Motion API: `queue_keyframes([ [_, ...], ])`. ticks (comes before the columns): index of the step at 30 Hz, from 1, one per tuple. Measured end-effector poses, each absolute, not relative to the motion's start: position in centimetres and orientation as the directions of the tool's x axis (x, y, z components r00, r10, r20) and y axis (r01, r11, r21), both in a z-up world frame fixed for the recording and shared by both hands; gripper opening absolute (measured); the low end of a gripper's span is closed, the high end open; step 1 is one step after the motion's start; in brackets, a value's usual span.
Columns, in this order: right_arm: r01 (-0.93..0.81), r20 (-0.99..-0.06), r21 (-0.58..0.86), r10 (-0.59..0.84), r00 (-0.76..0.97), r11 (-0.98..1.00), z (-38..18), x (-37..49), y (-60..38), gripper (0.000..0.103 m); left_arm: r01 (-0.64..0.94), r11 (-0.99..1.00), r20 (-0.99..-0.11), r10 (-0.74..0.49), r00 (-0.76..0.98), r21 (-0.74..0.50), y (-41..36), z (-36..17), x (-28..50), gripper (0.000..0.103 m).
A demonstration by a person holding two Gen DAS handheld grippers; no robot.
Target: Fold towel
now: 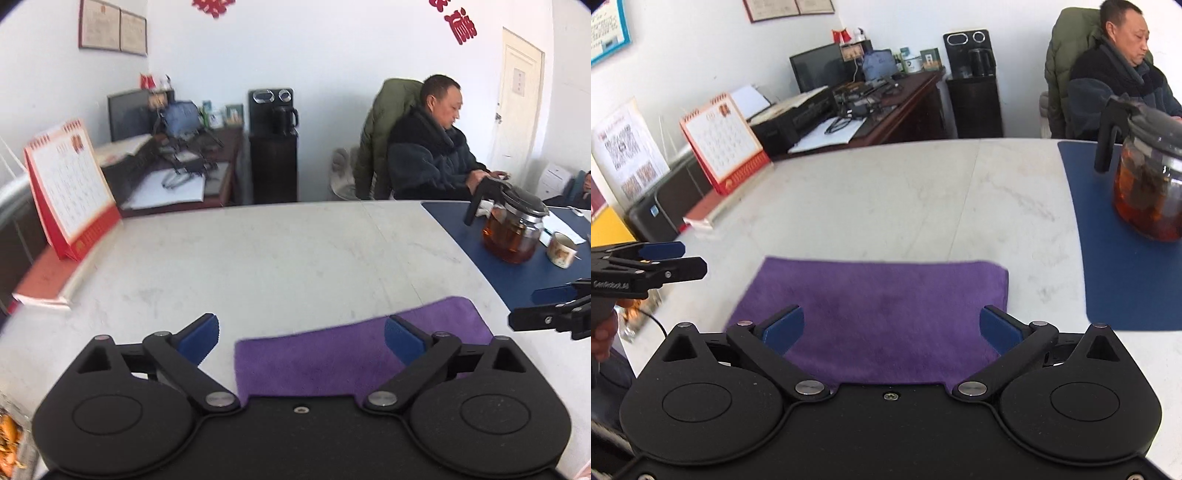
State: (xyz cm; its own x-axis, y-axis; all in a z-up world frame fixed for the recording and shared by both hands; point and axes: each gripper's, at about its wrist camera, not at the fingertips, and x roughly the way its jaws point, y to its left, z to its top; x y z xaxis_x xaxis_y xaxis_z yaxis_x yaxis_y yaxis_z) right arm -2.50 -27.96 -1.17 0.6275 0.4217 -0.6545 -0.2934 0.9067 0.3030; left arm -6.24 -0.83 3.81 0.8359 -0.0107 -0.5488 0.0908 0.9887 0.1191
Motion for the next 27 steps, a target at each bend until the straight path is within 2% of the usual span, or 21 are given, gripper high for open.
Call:
queue_keyframes([
  [2,-0.267,-0.642,0.28,0.387,0.662,0.922,0.8,-2.8,-28.2,0.103,0.051,0.985,-0.5,0.039,0.865,0.165,-1.7,4.7,-6.9,0.102],
  [4,-0.275,-0.561,0.216,0.349,0.751,0.937,4.4,-4.5,-28.2,0.103,0.057,0.994,-0.494,-0.004,0.87,0.092,-1.7,5.8,-7.4,0.102],
  [6,-0.233,-0.478,0.216,0.311,0.822,0.948,6.6,-5.6,-28.5,0.103,0.064,0.997,-0.49,-0.041,0.871,0.03,-1.5,6.3,-7.7,0.102],
  [8,-0.2,-0.47,0.28,0.316,0.824,0.939,6.7,-5.5,-29.0,0.103,0.082,0.997,-0.467,-0.067,0.882,0.012,-1.8,7.0,-8.0,0.102],
  [11,-0.213,-0.526,0.364,0.389,0.756,0.907,6.2,-4.5,-30.0,0.103,0.122,0.991,-0.422,-0.087,0.902,0.057,-2.4,8.0,-8.6,0.102],
  [14,-0.274,-0.397,0.404,0.437,0.807,0.873,6.4,-6.2,-30.9,0.103,0.186,0.978,-0.365,-0.139,0.92,0.097,-3.6,8.9,-9.3,0.102],
  [16,-0.284,-0.352,0.552,0.527,0.774,0.784,5.0,-6.0,-32.2,0.103,0.209,0.972,-0.351,-0.158,0.923,0.111,-4.2,9.2,-9.6,0.102],
  [18,-0.286,-0.33,0.638,0.589,0.738,0.715,5.1,-5.8,-32.7,0.103,0.233,0.964,-0.334,-0.179,0.925,0.13,-4.8,9.2,-9.8,0.102],
  [21,-0.353,-0.203,0.627,0.584,0.786,0.694,5.9,-6.7,-33.0,0.103,0.278,0.949,-0.348,-0.212,0.913,0.151,-5.8,8.9,-10.0,0.102],
  [23,-0.357,-0.223,0.64,0.609,0.761,0.681,5.1,-5.8,-32.9,0.103,0.3,0.94,-0.376,-0.222,0.9,0.163,-6.5,8.4,-10.0,0.102],
  [25,-0.275,-0.36,0.631,0.587,0.725,0.726,4.3,-4.3,-32.0,0.103,0.297,0.942,-0.423,-0.207,0.882,0.157,-6.8,7.8,-9.5,0.102],
  [27,-0.253,-0.422,0.588,0.559,0.714,0.768,3.7,-3.9,-31.1,0.103,0.276,0.953,-0.546,-0.168,0.821,0.122,-7.1,7.0,-8.2,0.102],
])
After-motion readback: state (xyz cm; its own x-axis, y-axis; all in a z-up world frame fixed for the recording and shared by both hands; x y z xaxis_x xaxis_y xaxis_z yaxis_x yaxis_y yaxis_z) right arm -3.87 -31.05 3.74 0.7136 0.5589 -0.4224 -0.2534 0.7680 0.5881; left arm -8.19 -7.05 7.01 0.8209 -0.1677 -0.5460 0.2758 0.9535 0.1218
